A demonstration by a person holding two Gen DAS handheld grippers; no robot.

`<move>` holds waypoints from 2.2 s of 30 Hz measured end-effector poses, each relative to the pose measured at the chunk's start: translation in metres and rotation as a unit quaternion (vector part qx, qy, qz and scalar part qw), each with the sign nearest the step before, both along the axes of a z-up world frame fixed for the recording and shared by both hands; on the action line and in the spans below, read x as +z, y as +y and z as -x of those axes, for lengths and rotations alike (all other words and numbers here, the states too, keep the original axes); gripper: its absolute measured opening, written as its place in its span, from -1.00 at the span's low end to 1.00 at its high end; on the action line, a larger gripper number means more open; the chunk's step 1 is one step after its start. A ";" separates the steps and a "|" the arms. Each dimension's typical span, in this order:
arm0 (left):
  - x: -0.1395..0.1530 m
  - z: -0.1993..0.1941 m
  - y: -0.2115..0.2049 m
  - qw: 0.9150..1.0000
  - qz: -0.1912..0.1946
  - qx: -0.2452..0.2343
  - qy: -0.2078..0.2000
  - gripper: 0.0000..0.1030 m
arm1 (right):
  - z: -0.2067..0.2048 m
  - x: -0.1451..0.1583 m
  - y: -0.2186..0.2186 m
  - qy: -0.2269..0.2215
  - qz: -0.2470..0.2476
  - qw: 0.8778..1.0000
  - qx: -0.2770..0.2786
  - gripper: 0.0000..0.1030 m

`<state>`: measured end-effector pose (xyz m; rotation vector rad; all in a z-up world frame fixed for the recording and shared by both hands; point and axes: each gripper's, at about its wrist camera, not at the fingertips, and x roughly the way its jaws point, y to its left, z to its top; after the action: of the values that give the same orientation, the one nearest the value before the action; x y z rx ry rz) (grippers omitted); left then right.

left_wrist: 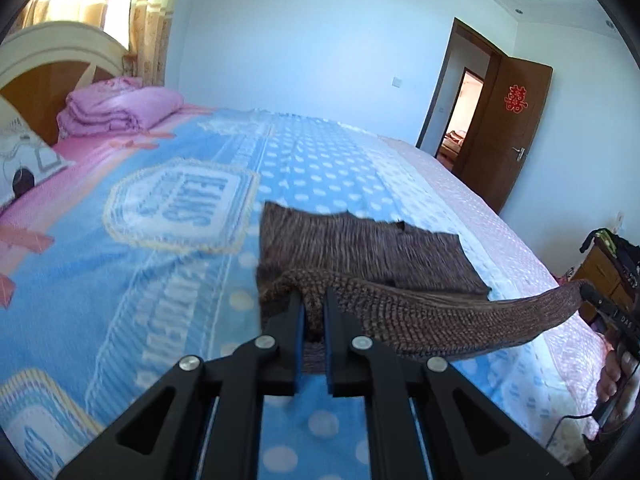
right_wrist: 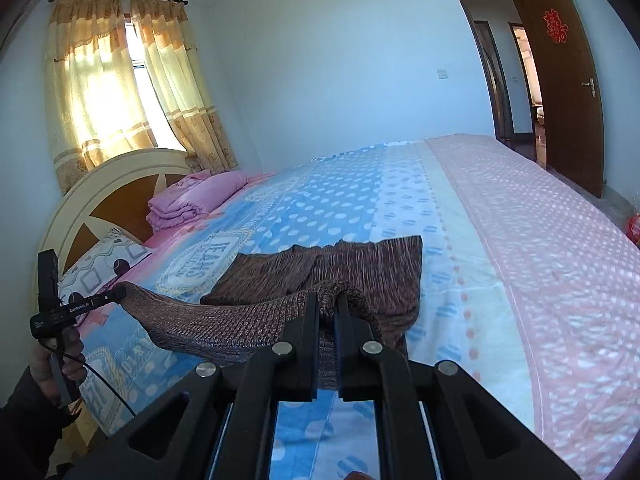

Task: Fold small clothes
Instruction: 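Lift the held hem with both tools and fold it toward the collar, then lower the hem onto the sweater body and open both tools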

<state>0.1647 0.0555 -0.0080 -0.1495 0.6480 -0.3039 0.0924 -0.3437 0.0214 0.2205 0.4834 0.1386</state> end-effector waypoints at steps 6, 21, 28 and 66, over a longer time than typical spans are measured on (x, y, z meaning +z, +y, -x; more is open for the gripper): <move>0.016 -0.046 -0.013 1.000 -0.013 0.008 -0.017 -0.83 | -0.044 0.013 -0.010 -0.004 0.010 1.000 -0.007 -0.90; -0.039 -0.166 -0.049 0.996 -0.079 0.032 0.037 -0.83 | -0.182 -0.036 -0.025 0.073 0.021 0.997 -0.023 -0.90; -0.097 -0.223 -0.078 0.986 -0.146 0.034 0.076 -0.82 | -0.251 -0.098 -0.032 0.143 0.044 0.988 -0.036 -0.90; -0.097 -0.228 -0.042 0.957 -0.272 0.099 0.023 0.89 | -0.274 -0.106 -0.067 0.177 0.117 0.975 -0.062 -0.10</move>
<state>0.3926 0.0138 -0.1049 0.3073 0.7352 0.0777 0.3665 -0.4109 -0.0850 0.0415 0.8337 -0.0828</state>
